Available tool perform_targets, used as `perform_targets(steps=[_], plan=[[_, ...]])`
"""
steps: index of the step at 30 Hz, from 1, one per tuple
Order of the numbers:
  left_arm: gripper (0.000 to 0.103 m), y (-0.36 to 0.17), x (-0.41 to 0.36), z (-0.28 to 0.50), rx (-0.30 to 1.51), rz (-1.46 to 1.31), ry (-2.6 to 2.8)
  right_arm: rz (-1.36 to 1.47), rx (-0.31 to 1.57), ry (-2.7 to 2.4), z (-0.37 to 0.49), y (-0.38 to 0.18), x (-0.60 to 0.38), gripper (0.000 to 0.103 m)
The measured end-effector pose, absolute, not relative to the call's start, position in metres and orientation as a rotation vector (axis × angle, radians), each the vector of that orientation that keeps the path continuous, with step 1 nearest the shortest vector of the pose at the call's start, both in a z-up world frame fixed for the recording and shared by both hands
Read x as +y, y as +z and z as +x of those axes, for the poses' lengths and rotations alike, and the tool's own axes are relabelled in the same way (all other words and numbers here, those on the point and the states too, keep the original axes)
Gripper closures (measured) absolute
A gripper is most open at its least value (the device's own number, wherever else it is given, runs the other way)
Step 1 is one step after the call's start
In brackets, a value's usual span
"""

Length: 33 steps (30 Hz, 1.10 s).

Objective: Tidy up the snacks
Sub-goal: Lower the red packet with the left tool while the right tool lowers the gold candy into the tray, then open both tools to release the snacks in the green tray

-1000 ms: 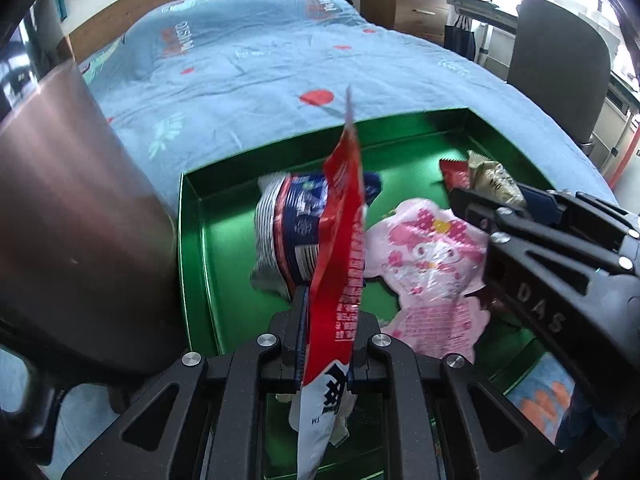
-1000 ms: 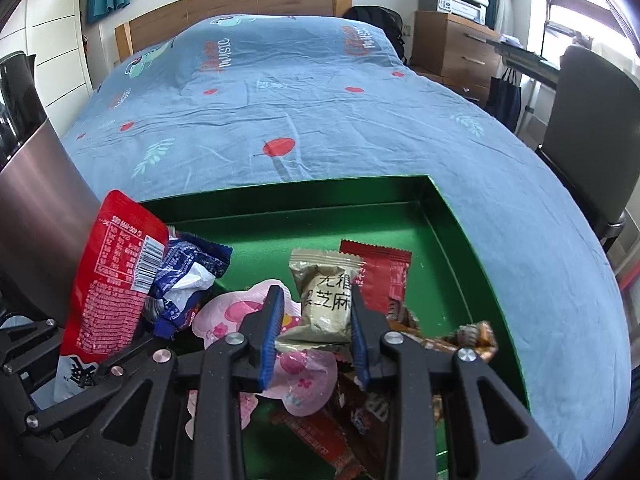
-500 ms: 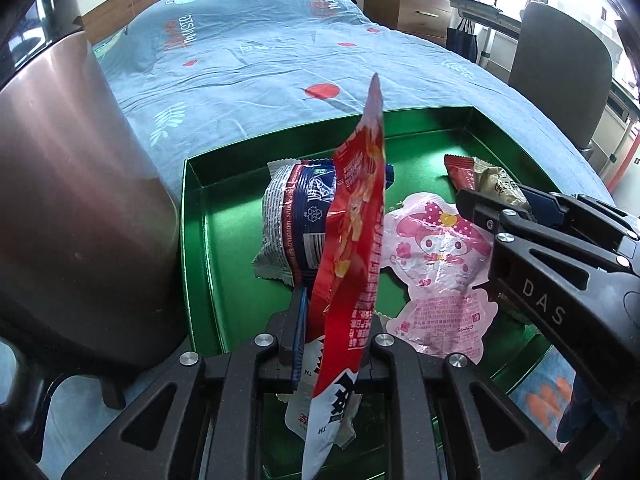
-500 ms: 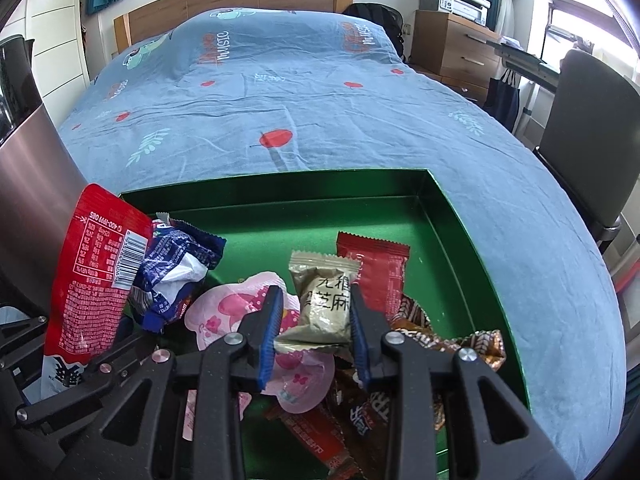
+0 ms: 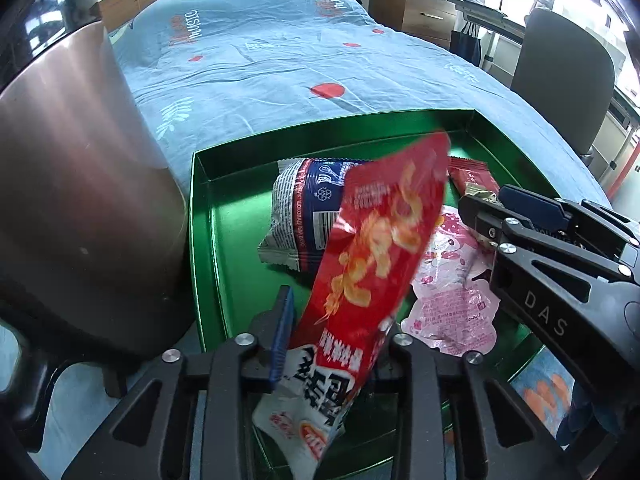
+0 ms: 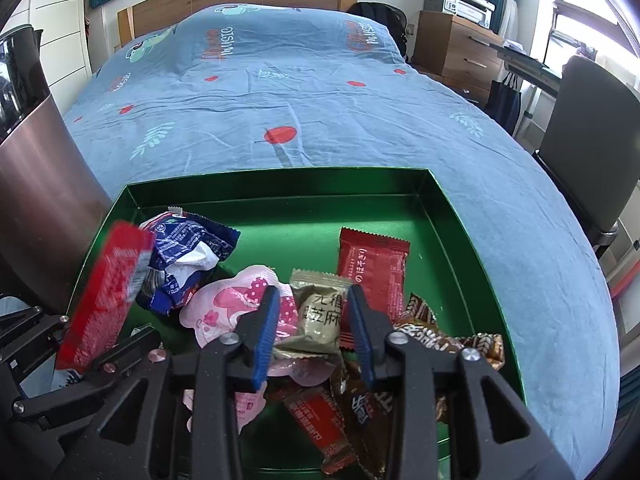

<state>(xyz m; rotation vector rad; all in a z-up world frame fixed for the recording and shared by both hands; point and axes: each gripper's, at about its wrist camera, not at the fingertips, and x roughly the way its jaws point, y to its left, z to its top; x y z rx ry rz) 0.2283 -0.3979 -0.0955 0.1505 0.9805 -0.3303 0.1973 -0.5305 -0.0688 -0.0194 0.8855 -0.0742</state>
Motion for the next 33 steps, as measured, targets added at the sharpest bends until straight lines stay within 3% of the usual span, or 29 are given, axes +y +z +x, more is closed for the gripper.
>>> perform_targets(steps=[10, 33], plan=[[0.062, -0.079, -0.397, 0.211, 0.93, 0.161, -0.343, -0.032, 0.871, -0.077, 0.181, -0.056, -0.526, 0.0], [0.051, -0.04, -0.351, 0.135, 0.907, 0.119, -0.376, -0.022, 0.83, -0.094, 0.111, -0.017, -0.506, 0.0]])
